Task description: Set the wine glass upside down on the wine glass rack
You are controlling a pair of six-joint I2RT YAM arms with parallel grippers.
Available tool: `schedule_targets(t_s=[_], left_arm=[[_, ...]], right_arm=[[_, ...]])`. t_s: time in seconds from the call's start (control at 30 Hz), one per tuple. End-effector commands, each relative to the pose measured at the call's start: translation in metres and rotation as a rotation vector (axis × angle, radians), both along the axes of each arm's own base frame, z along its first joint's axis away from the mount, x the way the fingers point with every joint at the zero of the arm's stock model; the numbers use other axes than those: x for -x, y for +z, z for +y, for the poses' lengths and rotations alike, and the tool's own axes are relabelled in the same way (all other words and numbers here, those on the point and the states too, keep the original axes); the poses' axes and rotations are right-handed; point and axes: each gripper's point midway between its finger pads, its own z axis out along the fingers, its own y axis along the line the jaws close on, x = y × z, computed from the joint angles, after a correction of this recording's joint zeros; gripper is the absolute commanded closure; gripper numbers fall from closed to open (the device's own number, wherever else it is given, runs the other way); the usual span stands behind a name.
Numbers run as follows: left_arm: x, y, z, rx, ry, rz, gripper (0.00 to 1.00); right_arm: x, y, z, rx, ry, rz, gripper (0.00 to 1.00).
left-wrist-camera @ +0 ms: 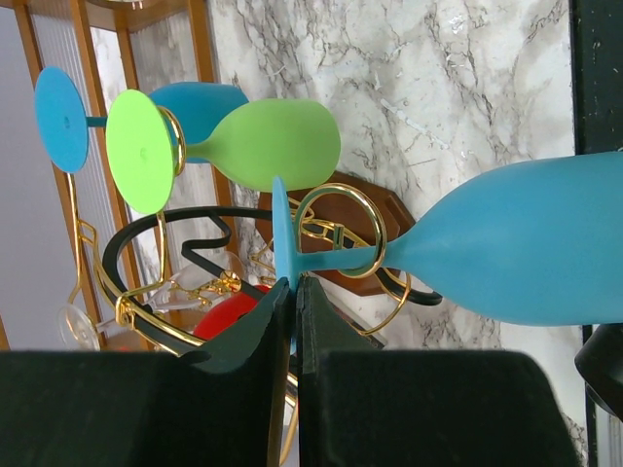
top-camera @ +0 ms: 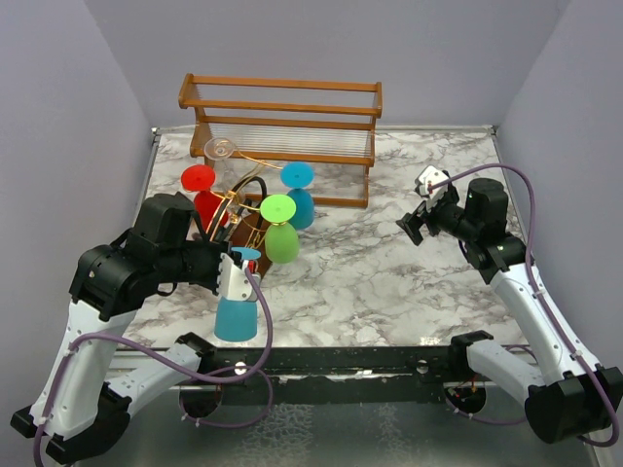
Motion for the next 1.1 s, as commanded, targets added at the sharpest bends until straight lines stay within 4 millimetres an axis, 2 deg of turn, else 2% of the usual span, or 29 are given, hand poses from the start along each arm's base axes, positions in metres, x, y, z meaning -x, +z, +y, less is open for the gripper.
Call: schedule_targets(t_s=[0.0, 0.57, 1.07], left_arm=[[-0.001, -0.002, 0.001, -0.014, 0.001, 0.000, 0.90], [-0.001, -0.006, 0.005, -0.014, 0.047, 0.024, 0.79], [-0.001, -0.013, 0.011, -0.038, 0.081, 0.033, 0.74]], right_arm=[[0.001, -0.003, 0.002, 0.000, 0.020, 0.000, 0.09], [0.001, -0.005, 0.002, 0.003, 0.022, 0.006, 0.09], [0.001, -0.007, 0.002, 0.006, 0.026, 0.012, 0.08]])
